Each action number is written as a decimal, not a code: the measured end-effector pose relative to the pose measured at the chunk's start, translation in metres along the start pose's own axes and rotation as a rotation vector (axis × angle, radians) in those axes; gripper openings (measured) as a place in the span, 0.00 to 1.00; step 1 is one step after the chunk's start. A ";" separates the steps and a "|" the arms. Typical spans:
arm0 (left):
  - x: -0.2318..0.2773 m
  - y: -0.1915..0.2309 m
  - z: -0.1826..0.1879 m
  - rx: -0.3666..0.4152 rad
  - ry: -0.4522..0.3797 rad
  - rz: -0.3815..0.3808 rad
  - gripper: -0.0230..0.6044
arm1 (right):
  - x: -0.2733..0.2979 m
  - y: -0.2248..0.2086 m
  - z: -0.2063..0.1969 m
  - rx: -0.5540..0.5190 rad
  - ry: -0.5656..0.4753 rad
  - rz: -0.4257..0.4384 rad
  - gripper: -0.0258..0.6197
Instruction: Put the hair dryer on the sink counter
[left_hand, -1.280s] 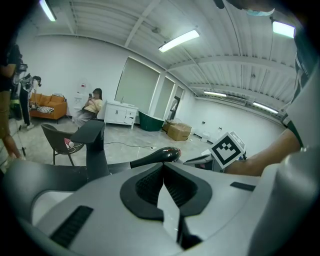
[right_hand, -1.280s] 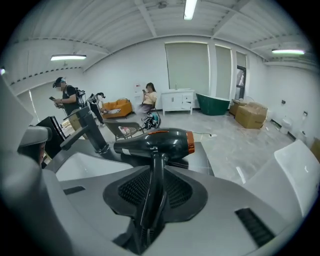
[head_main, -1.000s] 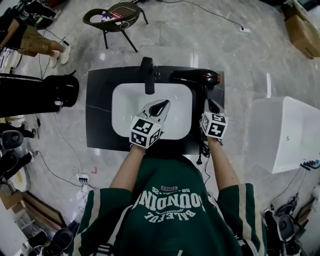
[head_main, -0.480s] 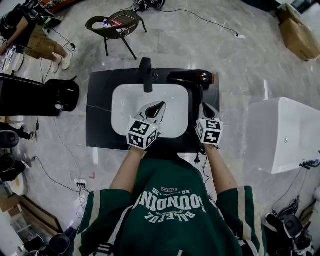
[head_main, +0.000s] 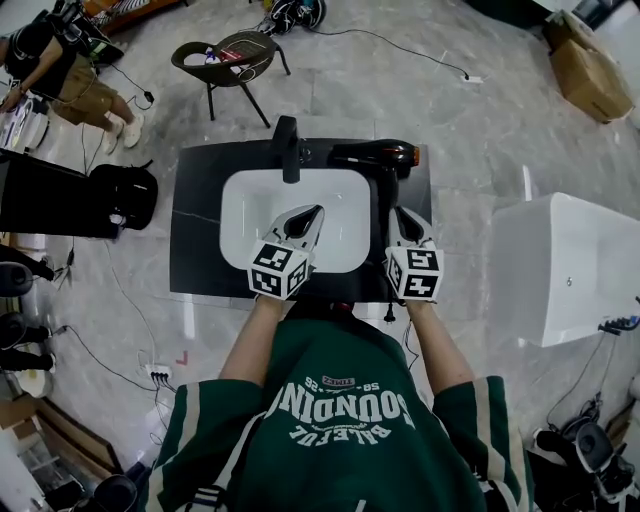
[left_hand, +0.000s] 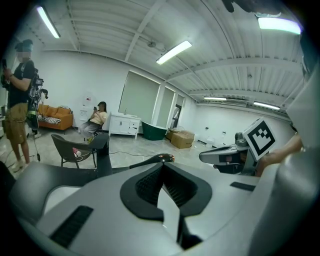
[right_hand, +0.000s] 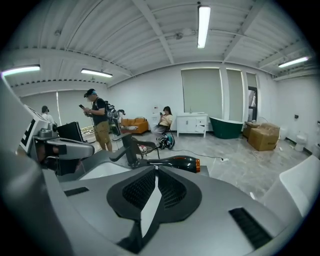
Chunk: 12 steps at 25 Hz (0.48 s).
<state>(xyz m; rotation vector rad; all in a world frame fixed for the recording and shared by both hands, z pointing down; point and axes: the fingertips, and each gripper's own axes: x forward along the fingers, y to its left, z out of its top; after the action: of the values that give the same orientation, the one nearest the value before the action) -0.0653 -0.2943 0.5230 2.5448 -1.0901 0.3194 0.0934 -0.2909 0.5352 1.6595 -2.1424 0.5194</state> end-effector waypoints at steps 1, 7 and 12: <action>-0.001 -0.002 0.000 0.002 -0.001 0.000 0.06 | -0.003 0.002 0.002 -0.003 -0.006 0.005 0.12; -0.009 -0.008 0.002 0.007 -0.007 0.006 0.06 | -0.017 0.023 0.000 -0.044 -0.006 0.058 0.12; -0.015 -0.011 0.000 0.010 -0.009 0.009 0.06 | -0.021 0.038 -0.006 -0.092 0.003 0.089 0.11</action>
<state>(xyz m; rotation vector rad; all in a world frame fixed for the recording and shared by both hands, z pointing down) -0.0674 -0.2777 0.5152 2.5536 -1.1057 0.3175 0.0617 -0.2612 0.5272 1.5191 -2.2121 0.4411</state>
